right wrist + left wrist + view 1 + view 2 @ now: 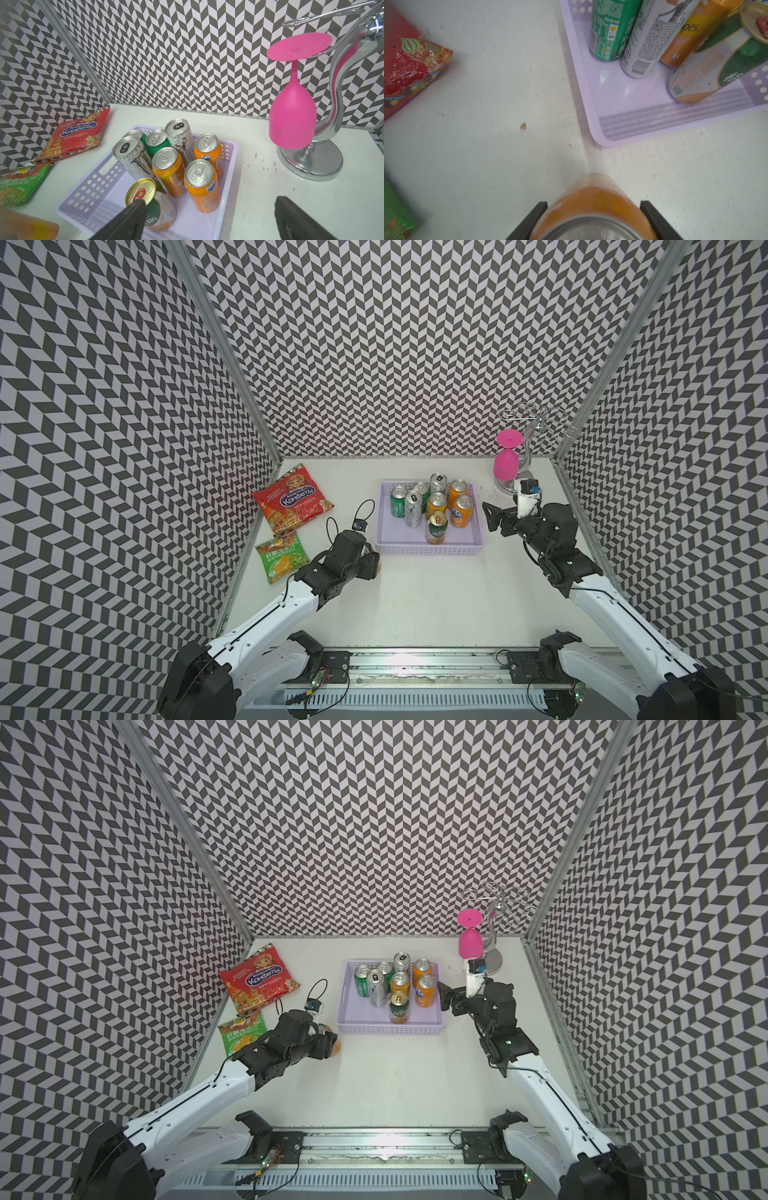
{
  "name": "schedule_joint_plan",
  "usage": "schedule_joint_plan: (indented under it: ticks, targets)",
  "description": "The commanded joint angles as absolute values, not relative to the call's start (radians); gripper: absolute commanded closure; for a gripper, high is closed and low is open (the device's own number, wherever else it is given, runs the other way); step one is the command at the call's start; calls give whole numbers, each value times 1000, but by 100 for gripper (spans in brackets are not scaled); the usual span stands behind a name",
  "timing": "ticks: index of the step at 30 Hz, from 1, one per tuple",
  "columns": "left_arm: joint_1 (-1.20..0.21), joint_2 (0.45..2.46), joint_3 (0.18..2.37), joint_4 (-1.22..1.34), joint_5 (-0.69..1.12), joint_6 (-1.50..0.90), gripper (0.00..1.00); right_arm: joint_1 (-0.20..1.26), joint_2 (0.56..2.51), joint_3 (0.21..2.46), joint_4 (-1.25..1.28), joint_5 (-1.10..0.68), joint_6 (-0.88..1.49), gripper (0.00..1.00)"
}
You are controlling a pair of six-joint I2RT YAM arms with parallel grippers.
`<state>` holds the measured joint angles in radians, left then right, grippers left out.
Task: Take out the drinks from the basket
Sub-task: Place the drink at the center of the board.
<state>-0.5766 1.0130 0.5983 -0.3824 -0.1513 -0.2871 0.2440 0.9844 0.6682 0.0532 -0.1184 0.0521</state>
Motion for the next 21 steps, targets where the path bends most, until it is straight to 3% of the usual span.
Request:
schedule_joint_plan:
  ticks: [1,21]
  targets:
    - [-585,1028,602,-262,-191,-299,58,239,992,664,99,-100,42,1]
    - [-617,1137,603,-248,-223,-299,41,236,1000,665,85,-96,28,0]
